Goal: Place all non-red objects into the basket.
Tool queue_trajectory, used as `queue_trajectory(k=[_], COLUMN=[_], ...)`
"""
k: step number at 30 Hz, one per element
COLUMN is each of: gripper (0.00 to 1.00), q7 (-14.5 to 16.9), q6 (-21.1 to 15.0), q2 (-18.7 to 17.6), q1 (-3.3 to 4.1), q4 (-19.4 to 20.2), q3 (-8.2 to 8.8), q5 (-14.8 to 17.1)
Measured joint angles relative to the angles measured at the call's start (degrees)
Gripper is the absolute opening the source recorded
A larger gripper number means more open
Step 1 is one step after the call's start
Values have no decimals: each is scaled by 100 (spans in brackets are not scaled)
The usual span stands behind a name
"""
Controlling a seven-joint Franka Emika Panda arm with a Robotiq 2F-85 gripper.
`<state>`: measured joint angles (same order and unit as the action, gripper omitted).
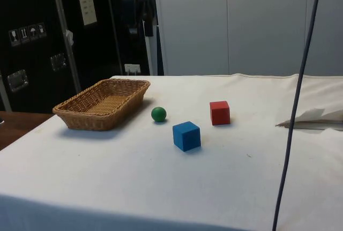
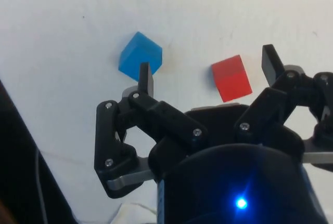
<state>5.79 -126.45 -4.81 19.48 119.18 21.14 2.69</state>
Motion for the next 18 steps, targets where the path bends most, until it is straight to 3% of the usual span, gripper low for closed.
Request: queue_trajectory(k=[18], gripper=[100], q7=[57], q6=[-796], q2=[-476], q1=[0], q4=[298], q3=[6], q5=[23])
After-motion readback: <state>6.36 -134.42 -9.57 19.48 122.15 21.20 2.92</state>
